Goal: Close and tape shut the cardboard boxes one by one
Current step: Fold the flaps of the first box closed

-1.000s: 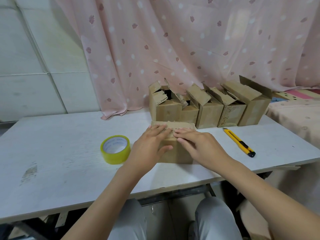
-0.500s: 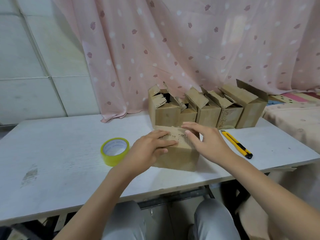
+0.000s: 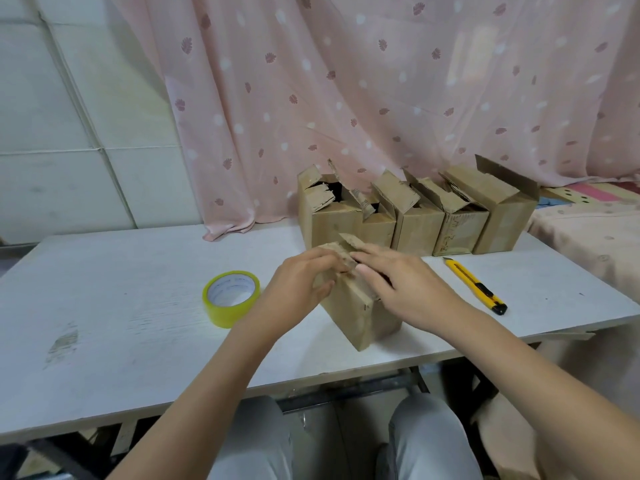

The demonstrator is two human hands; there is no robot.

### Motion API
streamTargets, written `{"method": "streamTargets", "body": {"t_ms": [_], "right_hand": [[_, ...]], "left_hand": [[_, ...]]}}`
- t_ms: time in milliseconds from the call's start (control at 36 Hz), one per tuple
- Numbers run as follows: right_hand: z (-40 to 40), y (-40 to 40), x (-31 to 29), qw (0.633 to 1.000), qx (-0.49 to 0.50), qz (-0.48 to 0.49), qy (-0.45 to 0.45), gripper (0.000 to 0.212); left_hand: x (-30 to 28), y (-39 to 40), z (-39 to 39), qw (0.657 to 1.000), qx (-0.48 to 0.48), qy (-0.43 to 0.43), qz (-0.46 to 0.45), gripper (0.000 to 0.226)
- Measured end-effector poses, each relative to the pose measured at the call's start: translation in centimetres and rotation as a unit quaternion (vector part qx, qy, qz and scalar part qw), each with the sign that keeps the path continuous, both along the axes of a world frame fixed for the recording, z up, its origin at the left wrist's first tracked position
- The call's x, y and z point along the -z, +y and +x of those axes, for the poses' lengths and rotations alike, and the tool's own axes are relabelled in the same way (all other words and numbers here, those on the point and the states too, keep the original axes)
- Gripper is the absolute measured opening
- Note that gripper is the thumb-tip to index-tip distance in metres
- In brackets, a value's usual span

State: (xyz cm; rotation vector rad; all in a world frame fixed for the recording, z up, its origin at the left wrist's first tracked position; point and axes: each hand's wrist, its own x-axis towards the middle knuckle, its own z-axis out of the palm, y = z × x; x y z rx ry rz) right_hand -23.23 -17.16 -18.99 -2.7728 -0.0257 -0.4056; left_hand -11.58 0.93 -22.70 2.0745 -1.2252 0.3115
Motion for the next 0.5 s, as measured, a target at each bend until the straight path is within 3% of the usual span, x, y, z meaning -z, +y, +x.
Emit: {"method": "streamTargets", "body": {"t_ms": [139,306,417,500], "right_hand": [[-0.8,1.1,-0.8,0.993,-0.034,-0.051,0.101,0.06],[-0.9,0.9,-0.3,0.986,-0.029,-0.087,0.138,0.08],[-0.5,2.5,-0.4,0.986,0.005,-0.109,0.129,0.081],[-0.1,4.1,-0.9,0.982,0.028,-0.127,0.136,0.082]], "left_hand": [[-1.4,0.3,1.0,1.0,0.003,0.016,0.001,0.031],[-4.4,4.8,2.5,0.992,-0.098,0.08,0.004,0.023],[-4.5,7.8,3.5,0.969,-0.18,0.112,0.126,0.019],[-3.0,9.2,3.6,0.939,-0.197,0.165,0.228,0.028]]}}
